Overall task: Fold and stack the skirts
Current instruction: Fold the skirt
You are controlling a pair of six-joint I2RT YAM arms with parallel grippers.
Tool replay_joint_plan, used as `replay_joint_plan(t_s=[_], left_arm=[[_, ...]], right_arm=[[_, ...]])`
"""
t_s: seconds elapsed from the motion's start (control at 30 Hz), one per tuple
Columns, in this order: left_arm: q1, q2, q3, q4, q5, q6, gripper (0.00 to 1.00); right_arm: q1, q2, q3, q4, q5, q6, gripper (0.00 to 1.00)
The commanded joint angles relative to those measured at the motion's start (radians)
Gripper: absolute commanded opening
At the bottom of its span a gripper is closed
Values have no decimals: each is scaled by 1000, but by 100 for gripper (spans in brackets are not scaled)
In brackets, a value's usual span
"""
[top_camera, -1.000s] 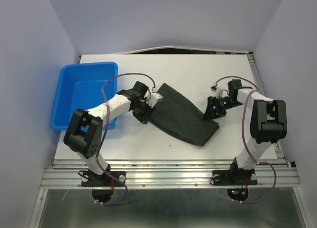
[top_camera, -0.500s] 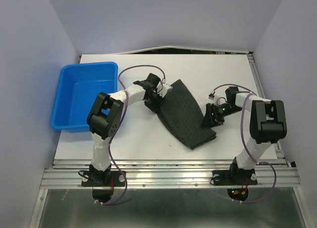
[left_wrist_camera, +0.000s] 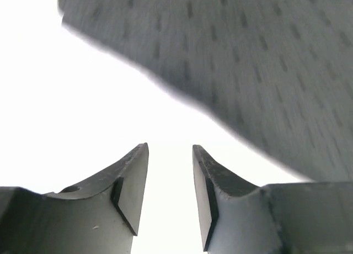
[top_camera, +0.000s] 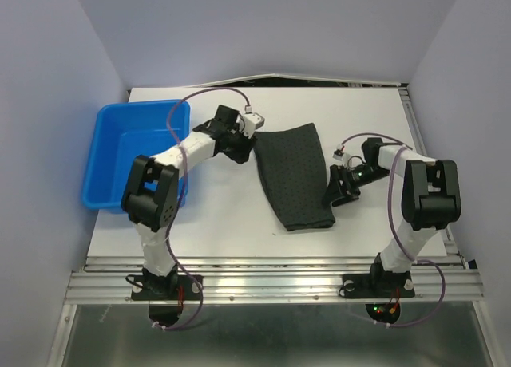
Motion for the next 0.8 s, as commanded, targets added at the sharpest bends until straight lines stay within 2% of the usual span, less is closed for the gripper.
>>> replay_joint_plan(t_s=[0.0,0.03,0.1,0.2,0.23,0.33,0.37,0.43,0.47,0.57,0.6,0.63,0.77], left_arm=[[-4,-354,-222,122,189,36,52],[-17,-453,-271,151,198,33,54],[-50,-538,-399,206,183,36,56],[-115,-658,-510,232,168,53,57],[-130,-683,-530,236,143,58,58],[-198,-761,-610,257,67,102,59],[-254,-801,-656,268,34,125,60],[-339,-835,-701,280,-96,211,62],[-385,-849,-719,282,-148,237,64],[-563,-840,-780,334,-340,299,67],[-636,-830,-802,360,-390,311,71],[-668,-806,-811,377,-412,335,80],[-808,-690,-830,466,-527,397,82]], right_arm=[[-75,-35,165,-136,30,-143,78],[-84,-35,202,-180,26,-170,78],[-85,-44,269,-198,-5,-165,77],[-71,-90,251,-146,-176,-84,77],[-56,-98,213,-85,-245,-21,77],[56,-108,147,9,-312,76,76],[116,-102,92,104,-339,161,76],[165,-84,35,207,-348,225,76],[182,-69,-12,280,-349,233,76],[205,32,-57,339,-324,202,75],[205,104,-56,339,-319,192,74],[205,140,-51,339,-309,178,73],[205,264,-27,344,-290,167,72]])
